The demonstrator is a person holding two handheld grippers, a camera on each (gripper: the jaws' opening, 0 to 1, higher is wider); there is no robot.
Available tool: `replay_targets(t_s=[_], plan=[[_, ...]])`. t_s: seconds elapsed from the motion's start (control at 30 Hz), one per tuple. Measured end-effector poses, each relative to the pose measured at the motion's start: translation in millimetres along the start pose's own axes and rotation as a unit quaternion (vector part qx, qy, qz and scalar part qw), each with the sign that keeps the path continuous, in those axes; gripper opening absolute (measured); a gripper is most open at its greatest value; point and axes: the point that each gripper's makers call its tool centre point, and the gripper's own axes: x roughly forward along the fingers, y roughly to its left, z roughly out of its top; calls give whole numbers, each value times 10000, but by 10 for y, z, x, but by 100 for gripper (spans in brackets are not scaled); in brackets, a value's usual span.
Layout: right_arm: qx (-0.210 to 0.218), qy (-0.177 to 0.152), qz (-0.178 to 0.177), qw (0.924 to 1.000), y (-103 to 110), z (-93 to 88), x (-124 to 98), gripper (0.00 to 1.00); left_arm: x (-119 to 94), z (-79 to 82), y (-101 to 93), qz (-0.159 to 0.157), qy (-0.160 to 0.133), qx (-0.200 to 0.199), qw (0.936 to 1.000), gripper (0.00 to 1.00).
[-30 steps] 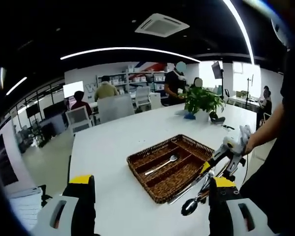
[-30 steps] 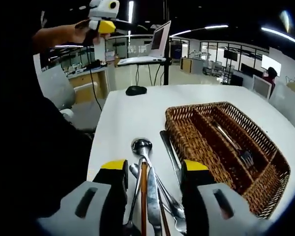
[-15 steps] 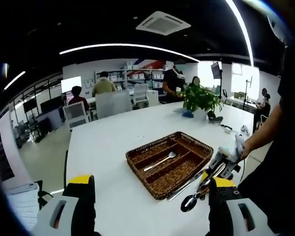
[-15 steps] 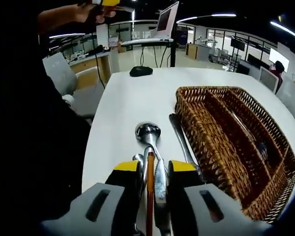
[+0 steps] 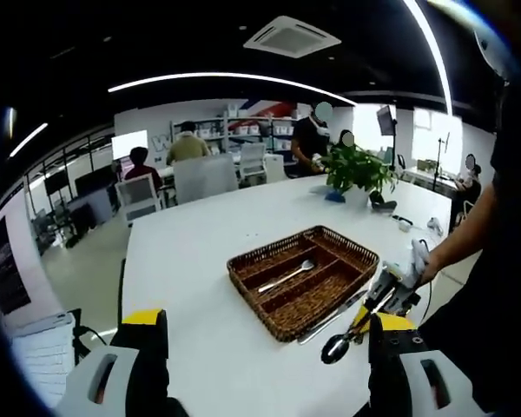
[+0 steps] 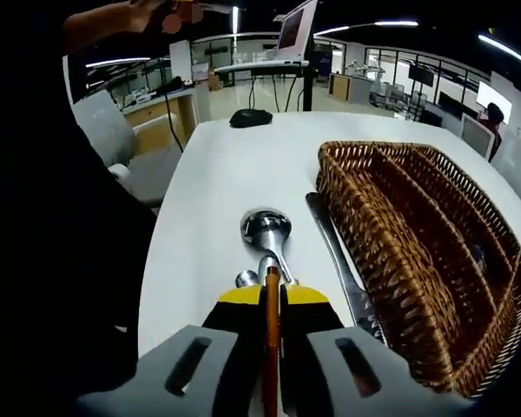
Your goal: Arrange the knives, forks, and spoons in their matching storage slots by inserting each utensil handle-first until every utensil is classified and aligned in the correct compartment
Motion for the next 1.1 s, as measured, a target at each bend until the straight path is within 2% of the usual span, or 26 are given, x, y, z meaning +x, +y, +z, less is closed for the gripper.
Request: replay_targets(t_s=[0.27,0.43,0.53,0.6,0.83,1.1], plan=[[-268,114,20,9996,47,19,50,4,-65,9,52,52,-15,83,10000,100],[-175,192,70,9996,46,-5,98,7,-98,-10,97,91,-17,87,9999,100],[-259,203,74,9994,26,11,134,5,-109,-18,93,88,-6,90,9999,100],[-159,227,66,9996,-1,11,133,4,-106,-24,101,93,0,82,9999,100],[-190,245,1,9995,-3,15,55,4,-93,-10,116,85,-19,104,9999,100],[65,84,-131,9999,-46,78,-54,4,-50,32,78,46,-99,114,9999,100]])
